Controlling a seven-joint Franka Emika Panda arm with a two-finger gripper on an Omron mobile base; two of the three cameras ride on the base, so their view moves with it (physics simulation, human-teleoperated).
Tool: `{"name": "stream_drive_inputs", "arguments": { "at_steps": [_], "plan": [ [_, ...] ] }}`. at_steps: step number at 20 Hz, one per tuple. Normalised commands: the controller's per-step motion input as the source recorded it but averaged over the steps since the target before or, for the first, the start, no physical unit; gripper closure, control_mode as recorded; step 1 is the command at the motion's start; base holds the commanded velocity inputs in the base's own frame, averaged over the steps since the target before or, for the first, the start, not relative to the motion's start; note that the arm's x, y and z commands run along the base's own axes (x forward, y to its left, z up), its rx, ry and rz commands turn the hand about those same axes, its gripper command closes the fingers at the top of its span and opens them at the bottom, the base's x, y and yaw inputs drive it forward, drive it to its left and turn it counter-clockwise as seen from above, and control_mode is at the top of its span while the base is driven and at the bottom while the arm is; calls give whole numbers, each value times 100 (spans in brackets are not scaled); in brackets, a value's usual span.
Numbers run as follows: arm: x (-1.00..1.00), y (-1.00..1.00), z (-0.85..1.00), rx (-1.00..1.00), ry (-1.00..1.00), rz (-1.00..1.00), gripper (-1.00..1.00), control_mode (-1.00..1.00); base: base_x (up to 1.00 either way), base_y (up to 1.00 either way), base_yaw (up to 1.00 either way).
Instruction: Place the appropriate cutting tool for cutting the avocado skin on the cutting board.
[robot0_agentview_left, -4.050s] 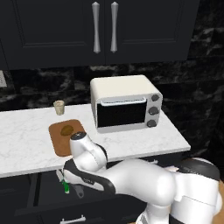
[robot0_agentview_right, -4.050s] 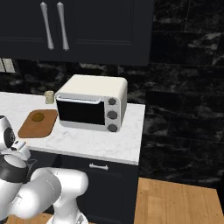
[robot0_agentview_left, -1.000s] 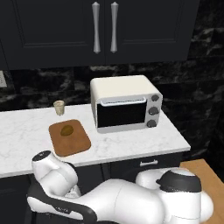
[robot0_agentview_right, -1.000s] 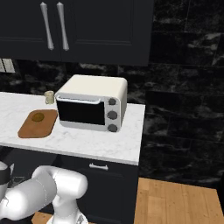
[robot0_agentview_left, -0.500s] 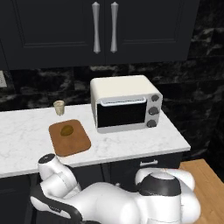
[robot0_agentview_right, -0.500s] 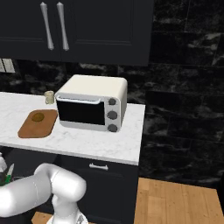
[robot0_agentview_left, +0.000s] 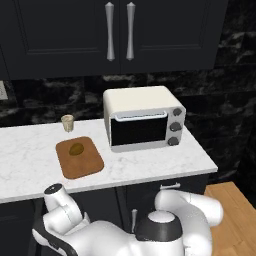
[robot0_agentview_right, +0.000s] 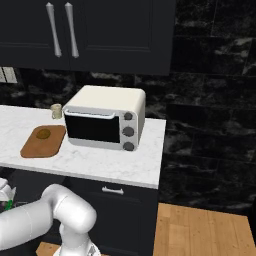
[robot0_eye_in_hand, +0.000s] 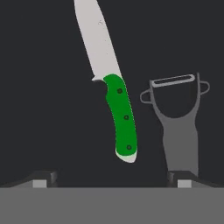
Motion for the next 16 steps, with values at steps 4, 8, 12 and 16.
{"name": "stream_drive_inputs", "arguments": {
  "at_steps": [4, 8, 12, 16],
  "plan": [
    [17, -1, -34, 1, 0, 0, -100, -100, 0, 0, 0],
    [2, -5, -34, 1, 0, 0, -100, -100, 0, 0, 0],
    [0, 0, -47, 0, 0, 0, -100, -100, 0, 0, 0],
    [0, 0, -54, 1, 2, 0, -100, -100, 0, 0, 0]
  ]
}}
